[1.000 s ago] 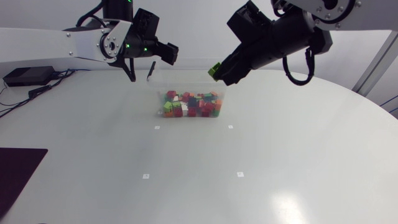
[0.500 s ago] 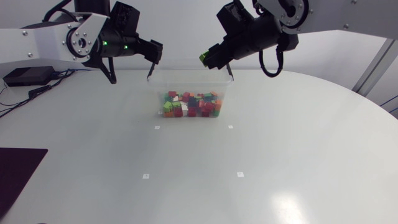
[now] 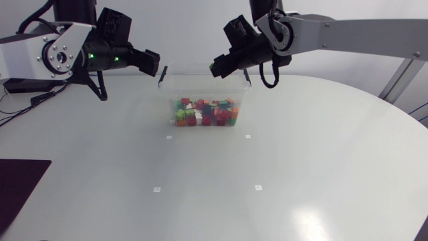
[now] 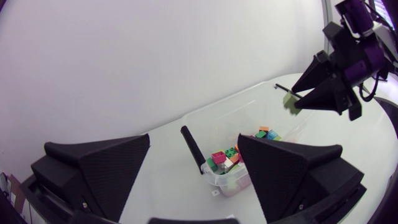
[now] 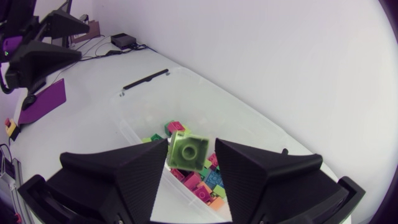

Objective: Place the duplo bricks in the container

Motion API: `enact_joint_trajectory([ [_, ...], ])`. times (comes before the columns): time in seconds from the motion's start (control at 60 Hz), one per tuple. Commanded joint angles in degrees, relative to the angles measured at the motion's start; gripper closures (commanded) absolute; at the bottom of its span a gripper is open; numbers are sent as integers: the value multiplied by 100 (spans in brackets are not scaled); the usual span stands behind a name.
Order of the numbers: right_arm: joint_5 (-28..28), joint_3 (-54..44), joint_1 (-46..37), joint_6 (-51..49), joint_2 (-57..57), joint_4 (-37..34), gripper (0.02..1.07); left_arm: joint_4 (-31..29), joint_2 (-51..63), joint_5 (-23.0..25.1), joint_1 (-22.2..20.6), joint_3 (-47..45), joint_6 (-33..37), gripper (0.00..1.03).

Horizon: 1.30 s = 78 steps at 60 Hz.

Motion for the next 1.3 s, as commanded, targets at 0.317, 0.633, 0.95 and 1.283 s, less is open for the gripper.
enact_joint_trajectory([
  [0.317,333,-345,-204,189,-265,408,7,456,-867,-102,312,-975,132,5],
  [0.633,702,-1321,-564,338,-1461,514,7,596,-1746,-261,321,-1678,396,5],
  [0.95,948,-2420,-880,356,-2586,795,7,623,-2423,-577,312,-2276,519,5],
  [1.283,966,-3553,-1118,242,-4053,742,7,447,-3565,-700,304,-2970,765,5],
])
